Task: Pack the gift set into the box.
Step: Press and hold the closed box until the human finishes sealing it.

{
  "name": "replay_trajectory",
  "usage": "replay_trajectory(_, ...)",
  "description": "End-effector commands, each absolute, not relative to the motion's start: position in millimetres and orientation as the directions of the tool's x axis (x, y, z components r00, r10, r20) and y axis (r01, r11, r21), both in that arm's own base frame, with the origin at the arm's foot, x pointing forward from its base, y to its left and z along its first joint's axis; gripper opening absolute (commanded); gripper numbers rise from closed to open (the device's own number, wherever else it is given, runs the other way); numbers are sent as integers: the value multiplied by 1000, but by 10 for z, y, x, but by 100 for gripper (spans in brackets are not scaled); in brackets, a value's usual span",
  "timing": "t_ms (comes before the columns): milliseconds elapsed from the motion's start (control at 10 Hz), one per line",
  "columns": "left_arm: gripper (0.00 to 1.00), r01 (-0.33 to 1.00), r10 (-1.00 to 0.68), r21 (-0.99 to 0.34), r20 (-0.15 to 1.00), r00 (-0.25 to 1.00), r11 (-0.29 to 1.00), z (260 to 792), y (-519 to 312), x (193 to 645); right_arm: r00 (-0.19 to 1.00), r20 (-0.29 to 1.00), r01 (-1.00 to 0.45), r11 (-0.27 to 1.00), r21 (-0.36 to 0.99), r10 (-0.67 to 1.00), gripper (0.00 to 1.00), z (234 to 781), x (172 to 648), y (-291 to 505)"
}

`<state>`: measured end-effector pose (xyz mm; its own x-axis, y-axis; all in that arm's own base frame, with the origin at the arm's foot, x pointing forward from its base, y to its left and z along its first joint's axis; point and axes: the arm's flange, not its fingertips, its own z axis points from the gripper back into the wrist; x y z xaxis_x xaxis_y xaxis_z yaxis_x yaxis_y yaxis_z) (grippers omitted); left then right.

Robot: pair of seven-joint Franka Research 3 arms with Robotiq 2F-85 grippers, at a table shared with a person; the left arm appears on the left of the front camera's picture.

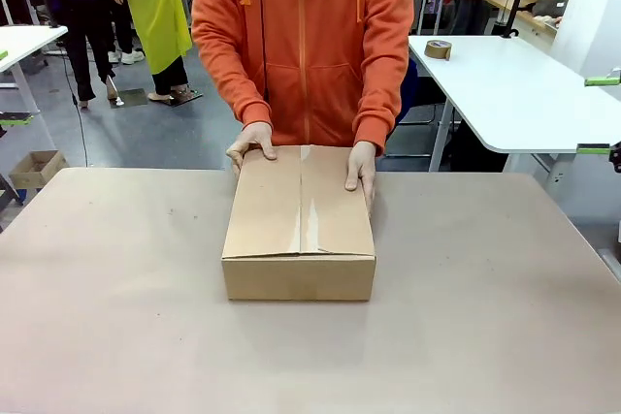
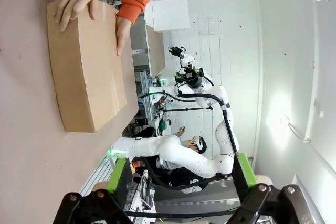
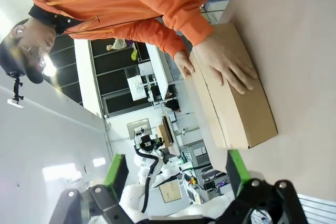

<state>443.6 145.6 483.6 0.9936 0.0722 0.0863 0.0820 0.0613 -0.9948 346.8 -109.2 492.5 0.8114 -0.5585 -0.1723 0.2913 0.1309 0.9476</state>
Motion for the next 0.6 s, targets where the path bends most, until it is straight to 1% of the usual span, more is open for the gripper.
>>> replay_trajectory(0,100,97,75,-993,102,992,66,4834,1441,4411,813,-162,268,112,957,-560,100,4929,3485,-1074)
replay_trajectory(200,100,82,72,-995,86,994,61,4836,1456,4436,811,-172,291,131,948,-559,100,4925,3468,-1092)
replay_trajectory(300,100,321,-189,-940,296,936,118,4955,870,4637,898,35,99,278,956,-439,100,5033,3706,-519)
replay_trajectory(400,100,449,-329,-875,376,866,181,4969,297,4796,929,203,-82,363,928,-310,100,5049,3857,80)
replay_trajectory(500,100,533,-381,-805,422,823,259,4908,-195,4837,926,305,-198,402,894,-222,100,4997,3892,564)
